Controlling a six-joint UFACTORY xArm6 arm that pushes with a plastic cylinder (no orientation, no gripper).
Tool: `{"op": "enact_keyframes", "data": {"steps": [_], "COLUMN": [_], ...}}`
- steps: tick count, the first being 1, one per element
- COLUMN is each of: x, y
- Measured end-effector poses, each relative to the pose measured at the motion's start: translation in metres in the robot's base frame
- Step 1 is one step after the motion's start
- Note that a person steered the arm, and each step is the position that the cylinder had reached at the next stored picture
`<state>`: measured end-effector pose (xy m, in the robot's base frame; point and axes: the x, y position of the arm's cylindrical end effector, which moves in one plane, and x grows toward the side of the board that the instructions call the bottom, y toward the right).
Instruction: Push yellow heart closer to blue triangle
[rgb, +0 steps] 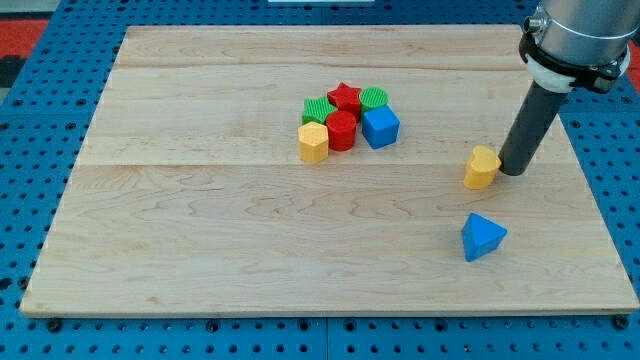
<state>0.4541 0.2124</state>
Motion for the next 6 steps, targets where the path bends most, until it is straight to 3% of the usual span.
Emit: {"op": "enact_keyframes", "data": {"steps": [6], "x": [-0.041], "y": [-0.004]}}
